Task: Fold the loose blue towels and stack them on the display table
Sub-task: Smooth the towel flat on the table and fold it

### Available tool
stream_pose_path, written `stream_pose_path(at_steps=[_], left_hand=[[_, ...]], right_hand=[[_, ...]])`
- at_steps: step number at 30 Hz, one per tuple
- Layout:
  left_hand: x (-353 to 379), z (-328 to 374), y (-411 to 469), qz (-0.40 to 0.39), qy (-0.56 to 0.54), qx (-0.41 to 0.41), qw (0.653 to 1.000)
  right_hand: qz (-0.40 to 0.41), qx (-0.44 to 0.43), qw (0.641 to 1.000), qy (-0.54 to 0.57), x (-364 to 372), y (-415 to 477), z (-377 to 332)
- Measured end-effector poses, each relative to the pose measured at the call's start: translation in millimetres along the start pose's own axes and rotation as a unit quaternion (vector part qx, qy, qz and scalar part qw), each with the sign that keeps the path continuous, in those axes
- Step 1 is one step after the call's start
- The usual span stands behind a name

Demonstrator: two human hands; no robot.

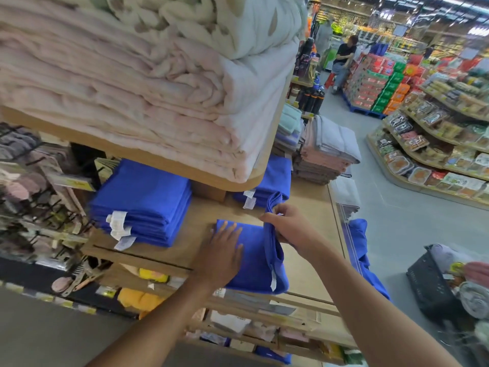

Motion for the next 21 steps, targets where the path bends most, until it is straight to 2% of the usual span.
stream_pose_path(at_steps=[4, 12, 16, 19, 21], left_hand=[[-17, -54, -20, 0.016, 0.012, -0.051, 0.998], [-16, -66, -18, -0.005, -0.036, -0.023, 0.999], [-18, -76, -15, -0.001, -0.099, -0.057, 0.993], [-25, -84, -16, 0.024, -0.200, -0.118, 0.972], [-30, -85, -14, 0.039, -0.238, -0.147, 0.959]], right_hand=[[-0.004, -0.002, 0.999, -0.048, 35, 20, -11], [-0.069, 0.014, 0.981, -0.183, 115, 51, 11], [-0.097, 0.043, 0.980, -0.168, 128, 49, 27], [-0.054, -0.065, 0.985, -0.150, 109, 39, 27], [0.016, -0.164, 0.966, -0.202, 84, 23, 29]])
Point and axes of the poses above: each hand's wrist, its own y-axis towards the middle knuckle, its own x-axis out of the palm, z = x × y, the point moved 5 cm from there along y, towards the middle knuckle, and after that the axes turned 1 degree about -y, right-handed, at the moved point
